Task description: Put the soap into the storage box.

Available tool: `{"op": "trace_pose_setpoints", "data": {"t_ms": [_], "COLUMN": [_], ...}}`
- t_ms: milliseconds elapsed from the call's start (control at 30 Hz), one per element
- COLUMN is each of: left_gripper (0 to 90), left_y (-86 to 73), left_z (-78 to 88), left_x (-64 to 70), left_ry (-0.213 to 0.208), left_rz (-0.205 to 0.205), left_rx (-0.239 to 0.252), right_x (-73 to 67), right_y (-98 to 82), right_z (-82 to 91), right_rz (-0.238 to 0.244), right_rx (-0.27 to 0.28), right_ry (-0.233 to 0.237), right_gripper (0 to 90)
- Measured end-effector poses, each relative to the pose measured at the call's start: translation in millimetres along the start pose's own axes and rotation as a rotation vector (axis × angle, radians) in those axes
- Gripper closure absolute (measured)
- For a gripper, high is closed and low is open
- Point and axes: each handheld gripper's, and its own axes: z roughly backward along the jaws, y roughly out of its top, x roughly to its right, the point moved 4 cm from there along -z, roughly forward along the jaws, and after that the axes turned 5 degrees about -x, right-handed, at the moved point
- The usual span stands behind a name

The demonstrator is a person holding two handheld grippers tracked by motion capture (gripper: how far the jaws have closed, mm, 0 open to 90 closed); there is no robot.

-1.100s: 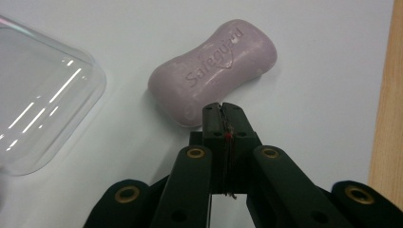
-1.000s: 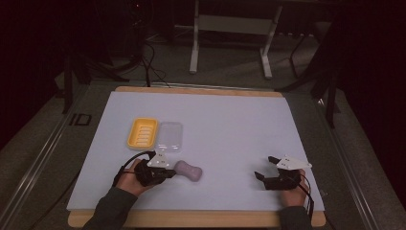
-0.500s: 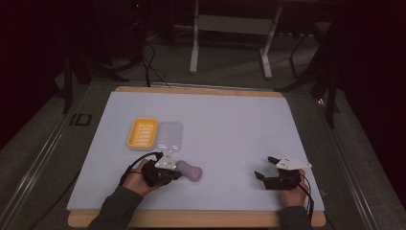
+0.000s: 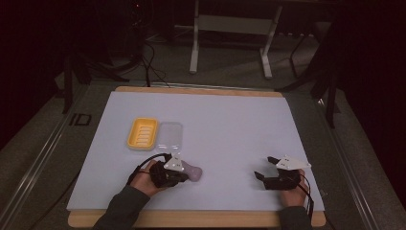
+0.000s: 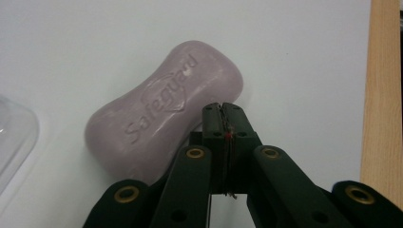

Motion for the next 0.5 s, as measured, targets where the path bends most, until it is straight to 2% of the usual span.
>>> {"op": "trace_pose_setpoints", "data": {"t_ms": [267,400,500], "left_gripper": [90.0,90.0,90.0], "left_y": [2.4,2.9,6.8], "left_z": [-7.4,-8.1,-13.4], "left_x": [4.4,4.8,7.8], "left_ry": [-0.029,-0.030,-0.045], "left_rz": [-0.019,-0.025,-0.045], "left_rx": [-0.024,-0.028,-0.044], "right_x": [-0.1,-0.1,-0.6], "right_y": [0.1,0.0,0.1], "right_z": [-0.2,-0.3,-0.9], "right_rz": [0.000,0.002,0.001], "right_rx": [-0.001,-0.002,-0.006], "right_ry": [0.000,0.001,0.000], "right_gripper": [17.4,17.3,17.3]}}
